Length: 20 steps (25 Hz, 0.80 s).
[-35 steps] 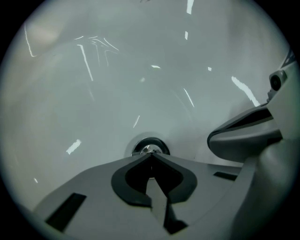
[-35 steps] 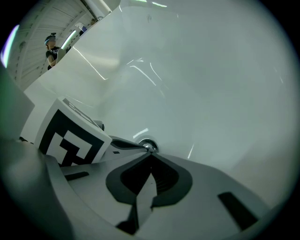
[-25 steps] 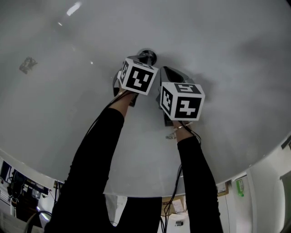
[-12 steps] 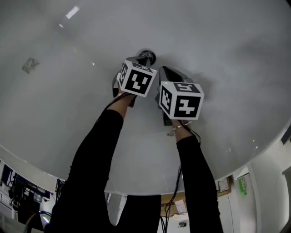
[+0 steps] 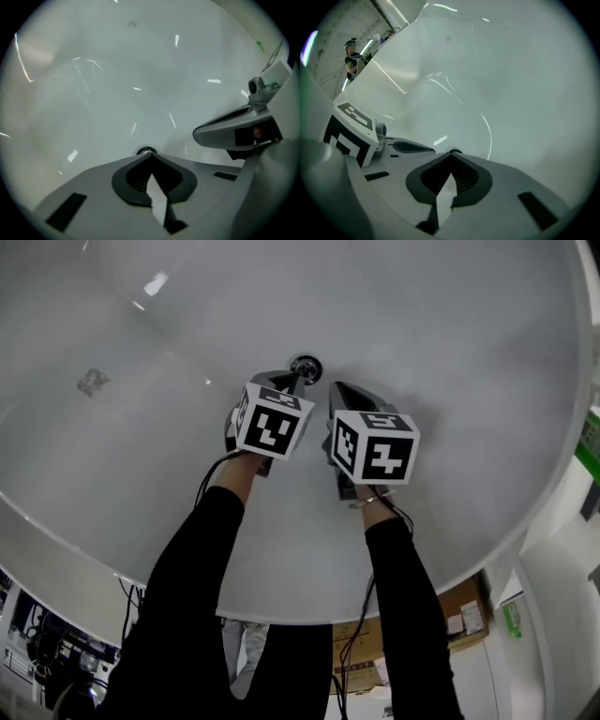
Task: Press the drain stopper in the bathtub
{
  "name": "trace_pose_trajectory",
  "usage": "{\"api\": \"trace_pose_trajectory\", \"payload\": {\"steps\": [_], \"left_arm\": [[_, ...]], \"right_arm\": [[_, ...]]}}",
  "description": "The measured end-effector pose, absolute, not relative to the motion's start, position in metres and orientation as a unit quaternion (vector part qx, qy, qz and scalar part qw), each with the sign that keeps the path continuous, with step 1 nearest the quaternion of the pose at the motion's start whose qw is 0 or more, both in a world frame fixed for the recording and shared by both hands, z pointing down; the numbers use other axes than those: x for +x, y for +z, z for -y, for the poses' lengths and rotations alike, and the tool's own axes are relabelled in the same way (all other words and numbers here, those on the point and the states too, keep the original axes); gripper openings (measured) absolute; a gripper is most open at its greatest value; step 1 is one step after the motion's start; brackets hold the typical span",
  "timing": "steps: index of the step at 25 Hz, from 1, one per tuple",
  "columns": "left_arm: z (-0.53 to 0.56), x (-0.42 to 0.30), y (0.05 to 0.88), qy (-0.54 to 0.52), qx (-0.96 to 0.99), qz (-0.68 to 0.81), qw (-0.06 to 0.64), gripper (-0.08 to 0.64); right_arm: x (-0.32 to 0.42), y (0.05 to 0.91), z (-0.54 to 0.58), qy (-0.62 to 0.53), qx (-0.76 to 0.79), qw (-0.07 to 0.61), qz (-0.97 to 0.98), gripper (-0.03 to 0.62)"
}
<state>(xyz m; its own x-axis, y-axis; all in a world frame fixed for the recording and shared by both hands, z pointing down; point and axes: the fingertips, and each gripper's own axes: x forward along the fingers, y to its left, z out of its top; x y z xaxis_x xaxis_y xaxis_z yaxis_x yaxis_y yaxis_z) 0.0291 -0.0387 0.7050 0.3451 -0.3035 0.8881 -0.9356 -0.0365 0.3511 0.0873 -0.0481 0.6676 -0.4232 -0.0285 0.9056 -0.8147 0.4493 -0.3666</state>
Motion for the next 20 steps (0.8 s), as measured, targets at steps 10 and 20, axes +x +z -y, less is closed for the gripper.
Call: {"api": "trace_pose_trajectory", "payload": {"steps": [10, 20], "left_arm": [[0.045, 0.009, 0.645, 0.312, 0.655, 0.486, 0.488, 0.005], [0.037, -0.008, 0.583, 0.308, 0.669, 0.485, 0.472, 0.005]], "right_arm": [[0.089, 0.627, 0.044, 0.443, 0.315, 0.438, 0.716, 0.001], [0.094, 0.580, 0.040, 0.436, 0.336, 0.427, 0.718, 0.000]]}}
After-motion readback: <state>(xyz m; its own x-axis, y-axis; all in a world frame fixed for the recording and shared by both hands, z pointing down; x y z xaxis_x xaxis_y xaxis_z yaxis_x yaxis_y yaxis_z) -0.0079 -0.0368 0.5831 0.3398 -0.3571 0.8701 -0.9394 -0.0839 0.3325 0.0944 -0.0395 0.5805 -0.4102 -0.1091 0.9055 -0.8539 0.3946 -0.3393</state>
